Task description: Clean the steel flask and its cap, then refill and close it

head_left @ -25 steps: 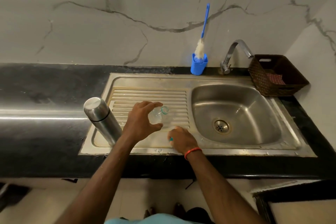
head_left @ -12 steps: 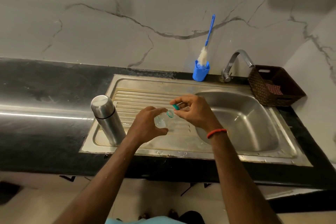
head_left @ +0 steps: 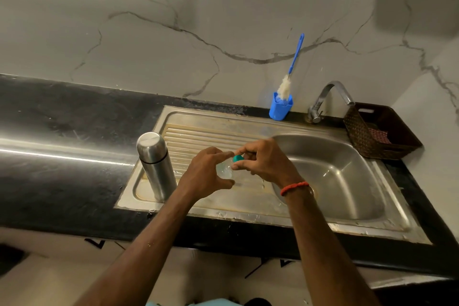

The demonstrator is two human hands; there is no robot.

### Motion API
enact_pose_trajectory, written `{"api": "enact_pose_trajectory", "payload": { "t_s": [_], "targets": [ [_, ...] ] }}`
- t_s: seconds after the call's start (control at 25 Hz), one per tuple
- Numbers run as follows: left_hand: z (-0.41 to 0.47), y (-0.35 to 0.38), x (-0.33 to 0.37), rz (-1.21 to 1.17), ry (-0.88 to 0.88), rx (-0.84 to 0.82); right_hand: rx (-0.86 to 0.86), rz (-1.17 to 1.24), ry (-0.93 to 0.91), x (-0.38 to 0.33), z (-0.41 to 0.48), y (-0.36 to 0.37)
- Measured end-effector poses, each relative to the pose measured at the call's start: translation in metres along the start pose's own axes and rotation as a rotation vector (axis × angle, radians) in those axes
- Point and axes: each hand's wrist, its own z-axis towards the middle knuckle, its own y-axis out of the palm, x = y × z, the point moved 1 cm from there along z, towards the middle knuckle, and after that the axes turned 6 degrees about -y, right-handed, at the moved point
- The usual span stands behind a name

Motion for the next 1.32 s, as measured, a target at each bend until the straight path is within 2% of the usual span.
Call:
{"api": "enact_pose_trajectory", "payload": {
  "t_s": [0.16,0.28,0.44,0.76,0.84,1.0,1.2,1.32],
  "targets": [
    [-0.001,-0.004,-0.005,-0.062,-0.023,0.01,0.043,-0.082,-0.072,-0.003,0.002,0.008],
    [-0.002,-0.006,-0.01,-0.113,-0.02,0.013,0.012,-0.085,-0.171,-0.004,0.006,0.007],
    [-0.002,-0.005,-0.011,-0.168,-0.042,0.084,-0.018,-0.141,-0.192,-0.011,0.014,0.008],
    [0.003,0.005,-0.006,-0.128,-0.128,0.27,0.224,-0.333,-0.029,-0.018,0.021,0.031],
    [0.003,0.006,-0.008,-0.143,-0.128,0.225,0.196,-0.309,-0.043,-0.018,0.024,0.03],
    [-0.003,0.0,-0.015,-0.229,-0.115,0.151,0.006,-0.236,-0.122,-0.008,0.023,0.027],
    [-0.006,-0.013,-0.016,-0.556,-0.044,0.211,-0.02,-0.238,-0.121,-0.004,0.023,0.036],
    [-0.005,-0.017,-0.016,-0.529,-0.029,0.26,-0.036,-0.28,-0.106,-0.004,0.022,0.038]
  ]
}}
